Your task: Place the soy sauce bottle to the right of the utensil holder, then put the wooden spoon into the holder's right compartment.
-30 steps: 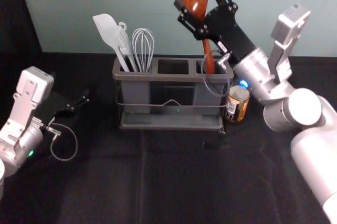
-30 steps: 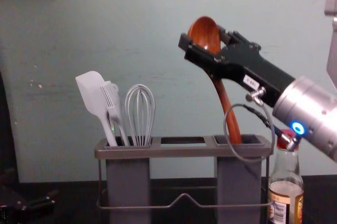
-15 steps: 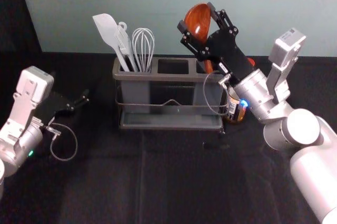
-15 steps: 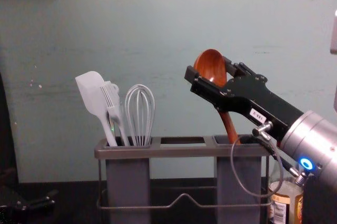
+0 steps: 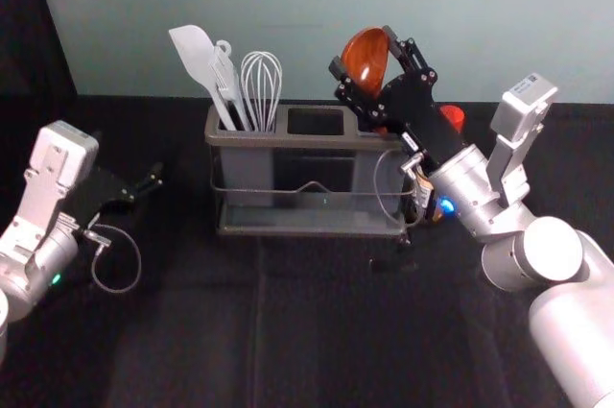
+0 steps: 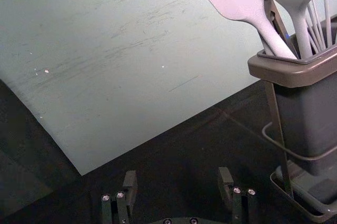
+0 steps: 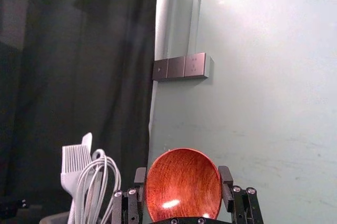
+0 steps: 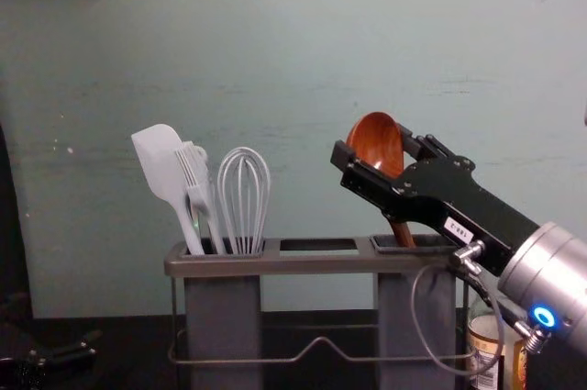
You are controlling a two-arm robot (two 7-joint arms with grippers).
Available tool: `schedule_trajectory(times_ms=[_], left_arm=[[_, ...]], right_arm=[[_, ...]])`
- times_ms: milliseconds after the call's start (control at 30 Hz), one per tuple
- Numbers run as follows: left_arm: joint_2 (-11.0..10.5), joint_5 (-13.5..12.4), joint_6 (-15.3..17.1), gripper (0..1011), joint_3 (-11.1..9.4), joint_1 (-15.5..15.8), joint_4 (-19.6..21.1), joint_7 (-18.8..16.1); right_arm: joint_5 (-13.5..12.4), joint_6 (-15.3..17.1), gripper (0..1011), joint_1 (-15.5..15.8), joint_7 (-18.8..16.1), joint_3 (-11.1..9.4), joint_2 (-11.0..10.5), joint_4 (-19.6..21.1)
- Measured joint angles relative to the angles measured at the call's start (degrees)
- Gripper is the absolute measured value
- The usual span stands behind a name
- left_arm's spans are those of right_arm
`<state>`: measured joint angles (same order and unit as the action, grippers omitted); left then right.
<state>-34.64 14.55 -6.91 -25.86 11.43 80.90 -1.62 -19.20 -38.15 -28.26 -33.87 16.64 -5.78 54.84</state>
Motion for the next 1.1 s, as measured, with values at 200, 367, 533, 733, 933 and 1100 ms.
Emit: schedule_trajectory(times_ms=[200,367,533,733,933,1100], left_arm=[[0.0,0.0,0.0,1005,0.0,0.0,0.0,0.0],[0.0,0.0,0.0,1005,0.0,0.0,0.0,0.0],[0.0,0.0,0.0,1005,0.0,0.0,0.0,0.0],[0.0,0.0,0.0,1005,0.0,0.0,0.0,0.0],[0.0,0.0,0.0,1005,0.0,0.0,0.0,0.0],[0.0,0.0,0.0,1005,0.0,0.0,0.0,0.0]], right_arm=[[0.1,-0.3,838,0.3,-0.2,-0.2,0.1,-0.5],[0.1,-0.4,838,0.4,-0.5,-0.3,0.2,-0.7],[-0.4,-1.0,839,0.3,-1.5,-0.3,0.3,-1.4],[-0.6,-1.3,978,0.2,-1.8,-0.5,0.5,-1.5],[-0.7,-1.4,1003,0.3,-1.7,-0.8,0.6,-0.9],[-0.7,-1.2,1002,1.0,-1.5,-0.9,0.1,1.3]])
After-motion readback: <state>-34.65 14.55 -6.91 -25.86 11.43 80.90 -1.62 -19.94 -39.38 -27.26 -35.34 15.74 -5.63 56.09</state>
